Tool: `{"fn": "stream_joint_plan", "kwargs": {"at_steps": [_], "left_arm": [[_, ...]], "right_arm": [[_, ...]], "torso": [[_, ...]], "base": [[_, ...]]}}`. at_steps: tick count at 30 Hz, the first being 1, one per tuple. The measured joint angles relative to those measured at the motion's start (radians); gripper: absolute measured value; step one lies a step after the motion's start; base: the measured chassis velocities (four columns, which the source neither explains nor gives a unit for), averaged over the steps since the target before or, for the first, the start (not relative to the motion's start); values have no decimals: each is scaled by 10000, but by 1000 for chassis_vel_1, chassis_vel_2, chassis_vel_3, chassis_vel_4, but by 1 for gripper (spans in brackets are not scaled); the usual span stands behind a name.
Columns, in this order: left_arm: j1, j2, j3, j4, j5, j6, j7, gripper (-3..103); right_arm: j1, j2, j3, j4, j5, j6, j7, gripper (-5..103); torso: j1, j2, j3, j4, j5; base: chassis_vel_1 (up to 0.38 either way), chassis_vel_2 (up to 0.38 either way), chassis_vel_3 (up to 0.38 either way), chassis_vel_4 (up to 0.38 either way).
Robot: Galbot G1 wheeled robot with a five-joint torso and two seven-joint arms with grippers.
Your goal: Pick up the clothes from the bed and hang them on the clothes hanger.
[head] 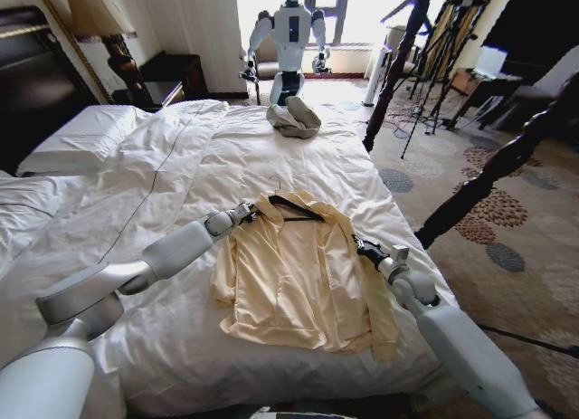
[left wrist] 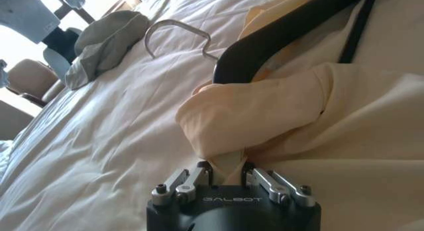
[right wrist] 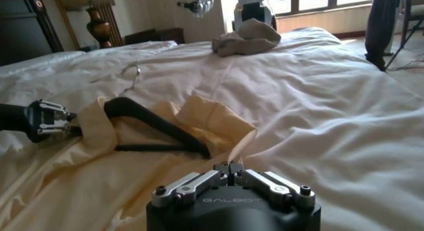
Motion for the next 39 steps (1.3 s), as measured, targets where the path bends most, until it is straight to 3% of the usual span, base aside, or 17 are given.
{"fn": "stream_joint_plan", "kwargs": {"at_steps": [8, 13, 20, 23, 25, 28, 29, 31, 32, 33, 34, 36, 39], "left_arm": [[0, -3, -6, -50, -10, 2, -22, 24], [-29, -174, 34, -10, -12, 8, -29, 24], [7, -132, 66, -204, -36, 77, -70, 24], [31, -94, 68, -274, -48, 103, -85, 24], [79, -3, 71, -398, -105, 136, -98, 24], [115, 104, 76, -495, -164, 163, -107, 24], [115, 104, 76, -495, -164, 163, -107, 24], [116, 114, 76, -485, -180, 164, -106, 24], [116, 103, 73, -467, -186, 161, -104, 24], [116, 103, 73, -467, -186, 161, -104, 24], [116, 85, 69, -455, -192, 160, -103, 24], [116, 47, 62, -510, -206, 158, -111, 24], [139, 44, 50, -650, -235, 175, -172, 24]], "right_arm": [[-42, 183, 3, 865, 348, 250, -812, 0], [-119, 360, 6, 1566, 795, 326, -1780, 0], [326, -37, 6, 1414, 620, -325, -3184, 0], [534, -185, 6, 1088, 242, -609, -3809, 0], [819, -474, 6, 510, -740, -656, -4778, 0], [996, -671, 6, 55, -2384, 200, -5420, 0], [996, -671, 6, 55, -2384, 200, -5420, 0], [903, -621, 4, 22, -2821, 1074, -5219, -2], [792, -550, 4, 51, -2978, 1499, -4736, -1], [792, -550, 4, 51, -2978, 1499, -4736, -1], [702, -493, 4, 117, -3147, 1700, -4124, 1], [550, -396, 5, 263, -3267, 1607, -2164, 6], [604, -407, 4, 161, -3046, 1380, -1172, 10]], "torso": [[0, 0, 0, 2, 0], [0, 0, 0, 0, 0], [0, 0, 0, 0, -3], [0, 0, 0, 1, -1], [0, -1, 0, 0, 4], [0, -1, 0, 2, 1], [0, -1, 0, 2, 1], [0, -2, 0, 3, -1], [0, -2, 0, 2, 1], [0, -2, 0, 2, 1], [0, -2, 0, 1, 2], [0, -2, 0, 0, 1], [0, -2, 0, -1, 2]], "base": [[0, 0, 0, 0], [0, 0, 0, 0], [0, 0, 0, 0], [0, 0, 0, 0], [0, 0, 0, 0], [0, 0, 0, 0], [0, 0, 0, 0], [0, 0, 0, 0], [0, 0, 0, 0], [0, 0, 0, 0], [0, 0, 0, 0], [0, 0, 0, 0], [0, 0, 0, 0]]}}
